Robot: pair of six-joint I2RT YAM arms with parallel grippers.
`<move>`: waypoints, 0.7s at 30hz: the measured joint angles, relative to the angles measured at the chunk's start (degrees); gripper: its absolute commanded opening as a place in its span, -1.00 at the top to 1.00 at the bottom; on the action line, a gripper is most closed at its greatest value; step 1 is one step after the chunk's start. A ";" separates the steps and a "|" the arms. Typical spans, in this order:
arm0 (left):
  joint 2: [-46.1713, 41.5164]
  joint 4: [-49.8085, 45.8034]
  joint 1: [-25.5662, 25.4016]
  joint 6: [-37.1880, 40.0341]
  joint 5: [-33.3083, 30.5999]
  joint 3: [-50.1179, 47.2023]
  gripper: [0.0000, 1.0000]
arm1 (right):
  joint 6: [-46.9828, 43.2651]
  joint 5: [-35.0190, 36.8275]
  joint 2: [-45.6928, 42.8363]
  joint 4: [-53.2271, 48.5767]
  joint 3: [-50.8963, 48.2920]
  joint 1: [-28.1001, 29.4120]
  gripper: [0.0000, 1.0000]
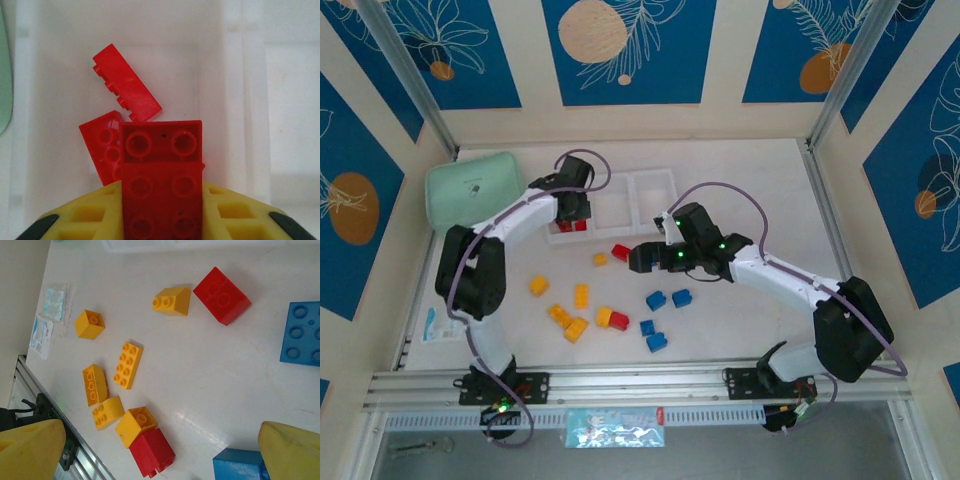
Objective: Sort the legos into containers by color
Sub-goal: Place the lego in the container, then pick up the lego from the center of the table.
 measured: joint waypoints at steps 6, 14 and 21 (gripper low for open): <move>0.63 -0.09 0.24 1.57 0.81 1.68 0.14 | 0.00 0.02 -0.87 -0.63 0.00 -0.63 -0.98; -3.80 -1.60 0.24 1.57 2.82 0.66 0.06 | -0.04 -0.33 -4.13 -0.74 -1.09 -4.13 -0.98; -12.24 -1.40 -2.25 -0.13 6.54 -5.60 0.02 | -0.22 -1.81 -7.89 -1.49 -4.46 -8.02 -0.98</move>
